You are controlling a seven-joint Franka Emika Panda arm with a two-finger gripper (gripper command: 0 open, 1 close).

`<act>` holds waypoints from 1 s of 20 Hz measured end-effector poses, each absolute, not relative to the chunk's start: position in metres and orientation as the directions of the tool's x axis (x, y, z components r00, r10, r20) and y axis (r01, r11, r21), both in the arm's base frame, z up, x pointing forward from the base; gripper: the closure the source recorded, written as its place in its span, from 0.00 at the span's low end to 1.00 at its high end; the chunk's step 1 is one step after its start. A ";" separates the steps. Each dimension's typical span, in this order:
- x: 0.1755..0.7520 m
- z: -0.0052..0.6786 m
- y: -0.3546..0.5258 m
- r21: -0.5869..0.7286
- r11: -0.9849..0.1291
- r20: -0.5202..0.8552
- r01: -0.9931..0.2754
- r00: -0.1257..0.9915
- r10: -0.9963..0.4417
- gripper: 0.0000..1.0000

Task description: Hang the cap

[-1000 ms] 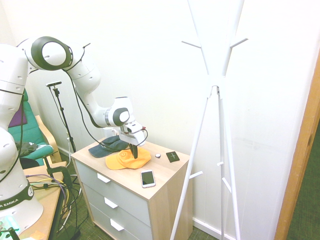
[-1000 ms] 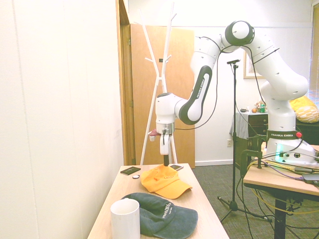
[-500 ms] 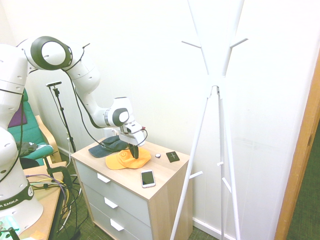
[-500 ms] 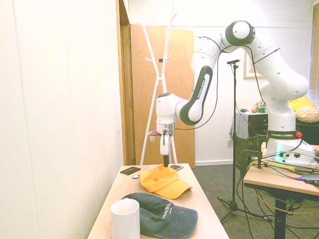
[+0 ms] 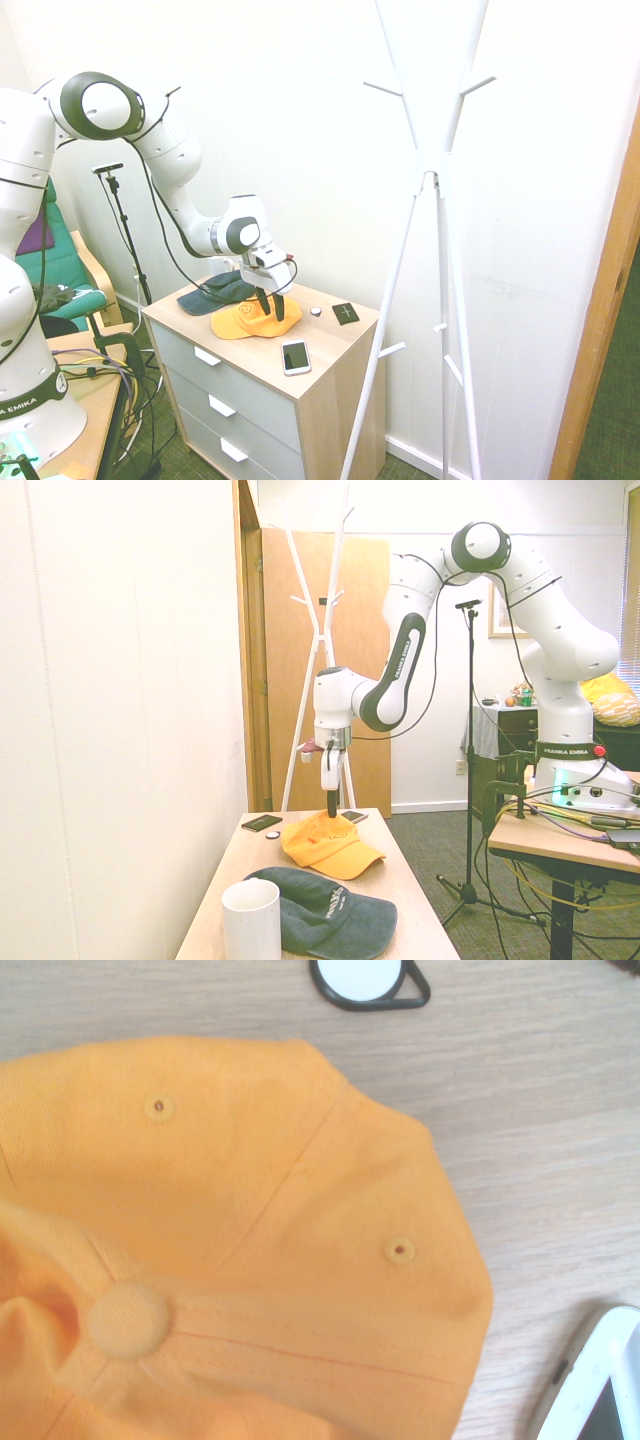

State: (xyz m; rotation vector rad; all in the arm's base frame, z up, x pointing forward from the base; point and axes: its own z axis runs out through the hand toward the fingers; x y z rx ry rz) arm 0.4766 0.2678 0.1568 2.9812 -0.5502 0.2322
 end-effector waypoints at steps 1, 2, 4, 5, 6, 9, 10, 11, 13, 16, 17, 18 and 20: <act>0.477 0.157 0.268 0.071 -0.929 0.167 -0.362 0.923 -0.347 0.00; 0.477 0.156 0.268 0.071 -0.929 0.165 -0.363 0.923 -0.348 0.00; 0.476 0.156 0.268 0.071 -0.929 0.161 -0.363 0.923 -0.349 0.00; 0.476 0.154 0.268 0.073 -0.929 0.159 -0.363 0.924 -0.348 0.00; 0.475 0.152 0.268 0.076 -0.929 0.156 -0.362 0.925 -0.347 0.00; 0.473 0.145 0.267 0.086 -0.929 0.148 -0.359 0.927 -0.345 1.00; 0.474 0.143 0.267 0.087 -0.930 0.147 -0.357 0.928 -0.343 1.00; 0.474 0.142 0.267 0.089 -0.931 0.146 -0.354 0.929 -0.340 1.00; 0.474 0.138 0.268 0.090 -0.932 0.144 -0.351 0.931 -0.337 1.00; 0.475 0.136 0.269 0.091 -0.932 0.144 -0.350 0.931 -0.335 1.00; 0.475 0.135 0.269 0.092 -0.933 0.144 -0.349 0.931 -0.335 1.00; 0.475 0.135 0.269 0.092 -0.933 0.144 -0.348 0.932 -0.334 1.00; 0.474 0.135 0.271 0.093 -0.934 0.144 -0.345 0.933 -0.330 1.00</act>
